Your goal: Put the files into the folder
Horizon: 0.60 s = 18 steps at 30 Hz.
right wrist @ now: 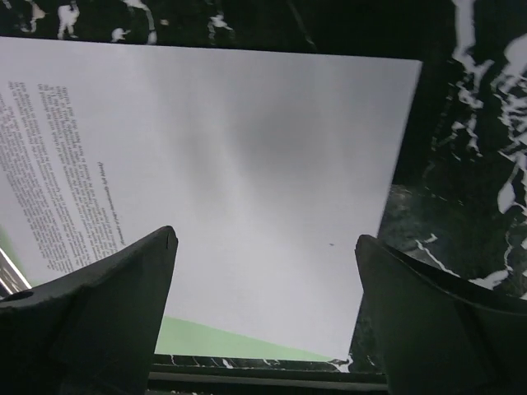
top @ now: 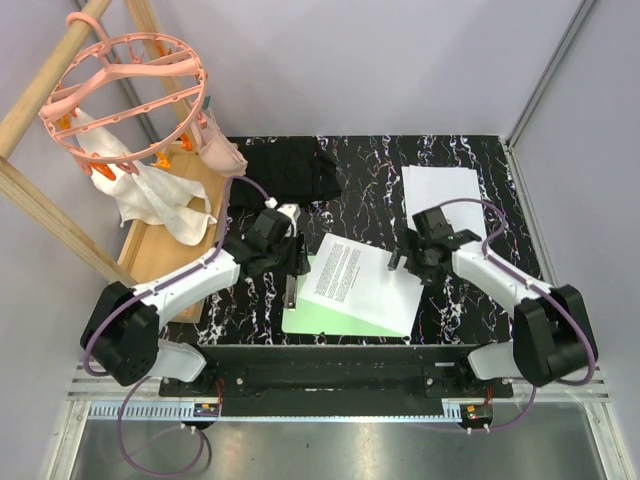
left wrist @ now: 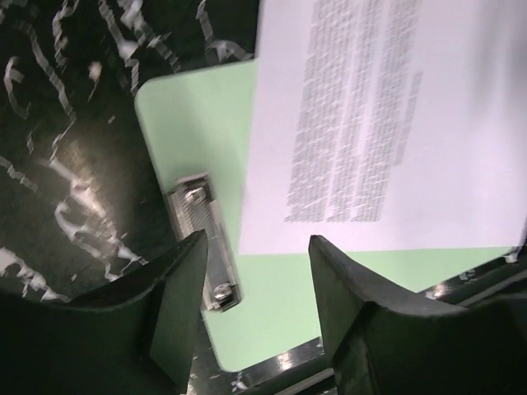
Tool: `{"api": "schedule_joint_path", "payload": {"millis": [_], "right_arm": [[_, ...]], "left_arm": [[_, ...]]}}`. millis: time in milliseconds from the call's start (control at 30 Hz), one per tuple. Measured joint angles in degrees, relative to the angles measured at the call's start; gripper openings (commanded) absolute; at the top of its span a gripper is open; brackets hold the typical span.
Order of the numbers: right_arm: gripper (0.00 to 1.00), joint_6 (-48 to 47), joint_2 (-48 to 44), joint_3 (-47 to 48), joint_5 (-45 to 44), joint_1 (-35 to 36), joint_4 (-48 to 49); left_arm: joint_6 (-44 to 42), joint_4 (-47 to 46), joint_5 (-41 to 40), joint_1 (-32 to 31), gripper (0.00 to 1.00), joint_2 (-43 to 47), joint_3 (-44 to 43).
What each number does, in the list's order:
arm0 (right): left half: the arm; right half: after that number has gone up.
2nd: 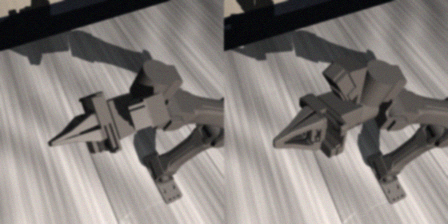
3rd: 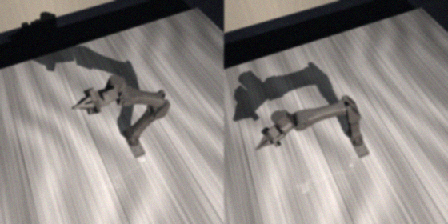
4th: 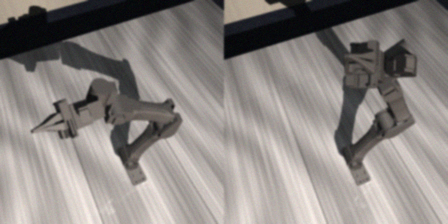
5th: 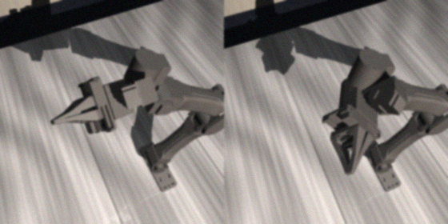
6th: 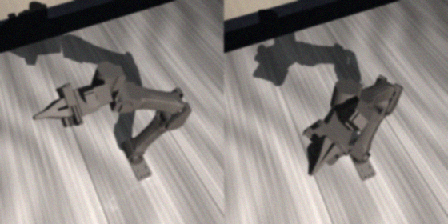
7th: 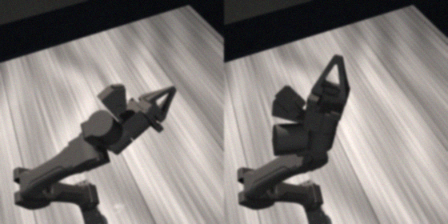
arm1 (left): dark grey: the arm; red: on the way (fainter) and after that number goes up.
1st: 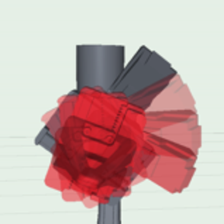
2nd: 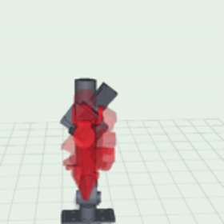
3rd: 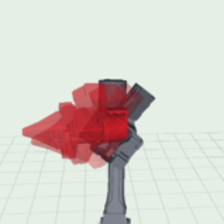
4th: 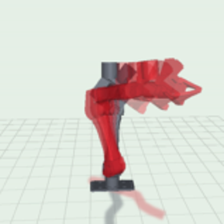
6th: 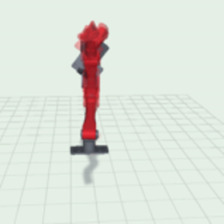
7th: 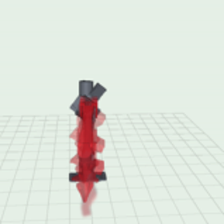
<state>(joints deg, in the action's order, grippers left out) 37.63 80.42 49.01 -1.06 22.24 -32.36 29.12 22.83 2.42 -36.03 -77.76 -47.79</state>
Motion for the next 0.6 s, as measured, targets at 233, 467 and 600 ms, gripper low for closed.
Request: {"api": "schedule_joint_path", "payload": {"millis": [233,467,600], "right_arm": [[0.92,4.5,-5.6,-6.6,-1.3,-2.5,-0.4],[0.88,5.3,-1.6,-7.5,-2.4,-4.2,2.0],[0.86,5.3,1.7,-6.6,-3.1,-4.3,3.2]], "left_arm": [[0.1,-6.4,4.9,-1.4,0.46,-13.7,-12.2],[0.5,-5.6,5.1,-3.8,0.46,-24.3,-14.9],[1.5,-5.1,5.1,-5.2,0.45,-25.1,-14.7]]}}
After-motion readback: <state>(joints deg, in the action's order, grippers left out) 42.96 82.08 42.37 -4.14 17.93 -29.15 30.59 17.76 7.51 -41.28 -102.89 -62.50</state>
